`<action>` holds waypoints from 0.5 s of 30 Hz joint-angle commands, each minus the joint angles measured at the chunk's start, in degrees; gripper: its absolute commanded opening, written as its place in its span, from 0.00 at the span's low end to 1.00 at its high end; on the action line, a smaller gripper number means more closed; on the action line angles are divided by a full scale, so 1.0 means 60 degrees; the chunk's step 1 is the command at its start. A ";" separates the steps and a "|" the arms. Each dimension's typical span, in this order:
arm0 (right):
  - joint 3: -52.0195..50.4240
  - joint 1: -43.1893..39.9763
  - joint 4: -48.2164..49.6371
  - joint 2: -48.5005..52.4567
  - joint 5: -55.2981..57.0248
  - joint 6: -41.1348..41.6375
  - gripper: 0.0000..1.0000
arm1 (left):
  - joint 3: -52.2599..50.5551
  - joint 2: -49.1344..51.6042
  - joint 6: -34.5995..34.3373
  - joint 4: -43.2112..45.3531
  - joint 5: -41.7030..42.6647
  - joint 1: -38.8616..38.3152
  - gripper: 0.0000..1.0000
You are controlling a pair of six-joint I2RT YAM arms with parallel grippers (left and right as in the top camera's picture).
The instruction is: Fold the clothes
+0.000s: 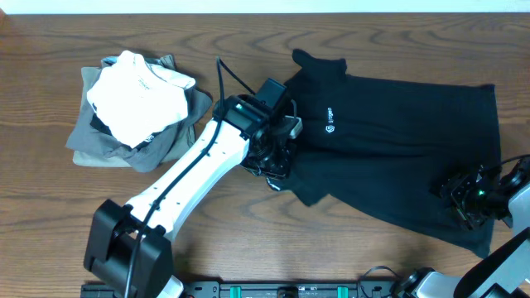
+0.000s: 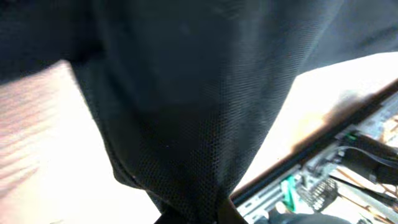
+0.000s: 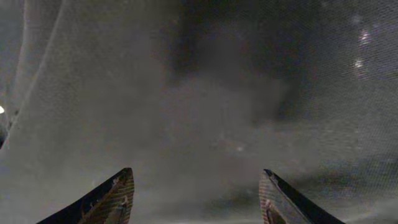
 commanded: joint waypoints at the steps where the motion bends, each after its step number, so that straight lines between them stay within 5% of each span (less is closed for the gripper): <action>1: 0.0044 -0.0062 0.0015 -0.0164 -0.0091 -0.0109 0.63 | -0.0029 0.0288 0.0204 0.0040 -0.1013 0.0033 0.07; 15: 0.0044 -0.0062 0.0015 -0.0164 -0.0095 -0.0109 0.63 | -0.0033 0.0444 0.1246 0.1840 -0.2361 0.0033 0.11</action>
